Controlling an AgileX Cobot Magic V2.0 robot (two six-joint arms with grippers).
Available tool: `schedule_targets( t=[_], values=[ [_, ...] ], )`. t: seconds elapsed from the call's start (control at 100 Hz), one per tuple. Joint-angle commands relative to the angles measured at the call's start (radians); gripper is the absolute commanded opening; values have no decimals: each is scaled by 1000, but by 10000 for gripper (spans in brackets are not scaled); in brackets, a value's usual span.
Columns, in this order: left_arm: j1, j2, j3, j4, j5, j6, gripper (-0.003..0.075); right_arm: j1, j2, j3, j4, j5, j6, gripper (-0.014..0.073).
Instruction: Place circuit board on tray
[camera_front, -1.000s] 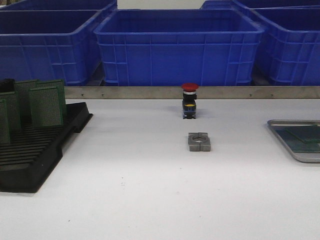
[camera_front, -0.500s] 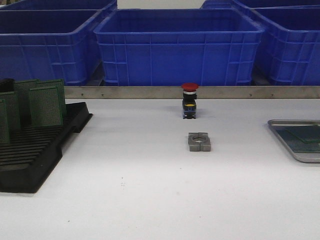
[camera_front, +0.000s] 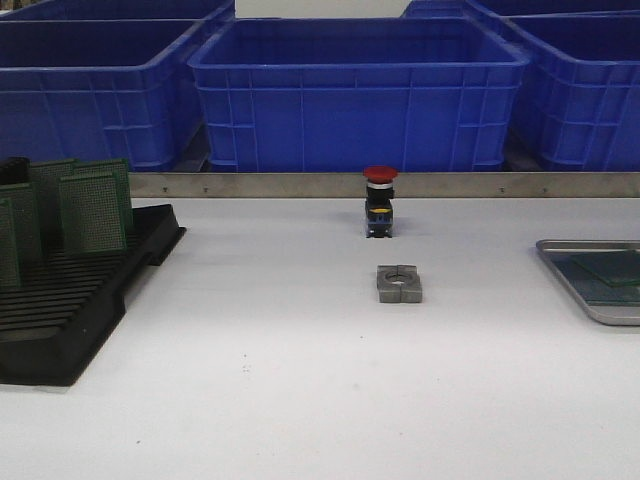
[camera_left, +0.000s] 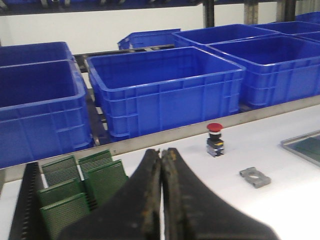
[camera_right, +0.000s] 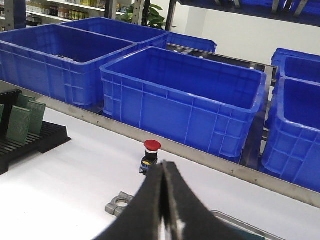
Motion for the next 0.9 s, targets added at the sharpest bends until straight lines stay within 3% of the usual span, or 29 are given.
schedule_targets(
  t=[0.0,0.06,0.18,0.3,0.43,0.54,0.89],
  values=[
    [7,10,-7,55,-122,-59,-20,1,12,-28,14,-40,-5,-62],
    [26,10,12,170,-139,-201,-20,1,12,-28,14,-40,-5,-62],
    [79,3,72,527,-137,-654,-20,1,12,-28,14,-40,-5,-62],
    [142,-28,151,766,-144,-928,-20,1,12,-28,14,-40,-5,-62],
    [175,-108,249,811,-196,-949,-20,1,12,-28,14,-40,-5,-62],
    [177,-109,246,841,-113,-951,-20,1,13,-28,14,-35,-5,-62],
    [177,-107,246,850,-105,-951,-20,1,13,-28,14,-29,-5,-62]
  ],
)
